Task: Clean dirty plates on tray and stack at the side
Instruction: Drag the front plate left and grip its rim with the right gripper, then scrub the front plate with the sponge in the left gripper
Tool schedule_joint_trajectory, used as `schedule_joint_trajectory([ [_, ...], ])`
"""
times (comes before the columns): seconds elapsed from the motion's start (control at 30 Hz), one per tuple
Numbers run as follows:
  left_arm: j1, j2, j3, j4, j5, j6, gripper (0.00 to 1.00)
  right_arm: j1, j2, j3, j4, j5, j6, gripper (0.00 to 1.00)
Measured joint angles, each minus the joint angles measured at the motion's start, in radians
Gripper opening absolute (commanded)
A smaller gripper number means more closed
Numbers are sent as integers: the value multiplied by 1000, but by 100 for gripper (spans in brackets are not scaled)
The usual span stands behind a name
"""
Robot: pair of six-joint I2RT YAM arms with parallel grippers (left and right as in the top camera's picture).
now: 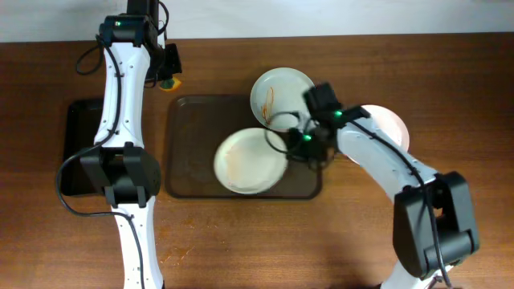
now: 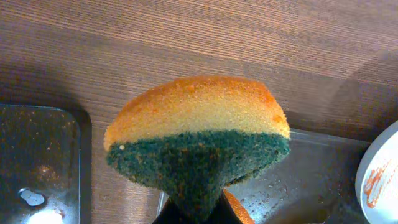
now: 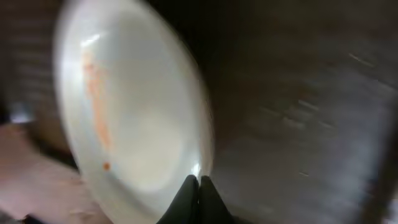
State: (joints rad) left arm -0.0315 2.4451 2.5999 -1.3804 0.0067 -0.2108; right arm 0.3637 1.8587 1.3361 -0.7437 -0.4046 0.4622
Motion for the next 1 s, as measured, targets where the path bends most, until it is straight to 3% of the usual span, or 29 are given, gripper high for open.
schedule_joint_trajectory([
  [0.1, 0, 0, 0, -5, 0, 0, 0, 177, 17, 36, 158, 137, 141, 4],
  [0.13, 0, 0, 0, -7, 0, 0, 1, 209, 47, 37, 208, 175, 180, 8],
  [0.17, 0, 0, 0, -8, 0, 0, 0, 225, 80, 37, 231, 192, 195, 19],
  [0.2, 0, 0, 0, -8, 0, 0, 0, 238, 132, 38, 228, 206, 217, 30],
  [0.27, 0, 0, 0, -12, 0, 0, 1, 233, 142, 68, 167, 217, 196, 38],
  [0.37, 0, 0, 0, -14, 0, 0, 0, 229, 137, 291, -16, 224, 129, 49],
  [0.43, 0, 0, 0, -15, 0, 0, 0, 221, 132, 348, -186, 262, 152, 47],
  [0.53, 0, 0, 0, -15, 0, 0, 1, 206, 158, 290, -202, 285, 232, 44],
  [0.6, 0, 0, 0, -15, 0, 0, 0, 206, 230, 279, -187, 280, 269, 37],
  [0.63, 0, 0, 0, -15, 0, 0, 1, 204, 259, 275, -183, 275, 298, 31],
  [0.7, 0, 0, 0, -15, 0, 0, 0, 194, 283, 274, -159, 245, 316, 8],
  [0.73, 0, 0, 0, -15, 0, 0, 0, 189, 290, 274, -150, 233, 319, 4],
  [0.9, 0, 0, 0, -15, 0, 0, 1, 196, 325, 268, 46, 193, 327, 4],
  [0.97, 0, 0, 0, -29, 0, 0, 0, 199, 336, 268, 93, 192, 328, 17],
  [1.0, 0, 0, 0, -49, 0, 0, 1, 199, 343, 268, 97, 189, 336, 10],
])
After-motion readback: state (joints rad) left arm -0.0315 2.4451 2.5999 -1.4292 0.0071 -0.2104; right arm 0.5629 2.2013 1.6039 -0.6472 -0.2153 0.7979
